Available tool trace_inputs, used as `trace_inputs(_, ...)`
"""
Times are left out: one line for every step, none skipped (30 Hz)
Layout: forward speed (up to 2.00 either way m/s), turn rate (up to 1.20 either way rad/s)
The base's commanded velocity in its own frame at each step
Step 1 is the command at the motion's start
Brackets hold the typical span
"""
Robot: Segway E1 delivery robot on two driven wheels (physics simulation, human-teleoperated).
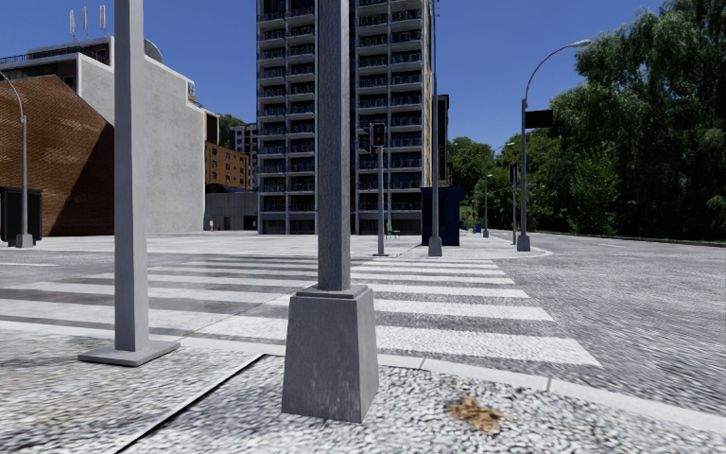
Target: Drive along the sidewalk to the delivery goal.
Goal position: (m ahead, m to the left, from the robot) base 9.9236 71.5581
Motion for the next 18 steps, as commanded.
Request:
trace_inputs(0.15,0.41)
trace_inputs(0.24,0.47)
trace_inputs(0.28,0.5)
trace_inputs(0.32,0.52)
trace_inputs(0.35,0.52)
trace_inputs(0.35,0.52)
trace_inputs(0.4,0.52)
trace_inputs(0.44,0.52)
trace_inputs(0.48,0.52)
trace_inputs(0.48,0.52)
trace_inputs(0.51,0.55)
trace_inputs(0.58,0.61)
trace_inputs(0.6,0.64)
trace_inputs(0.6,0.66)
trace_inputs(0.6,0.66)
trace_inputs(0.61,0.67)
trace_inputs(0.61,0.67)
trace_inputs(0.61,0.67)
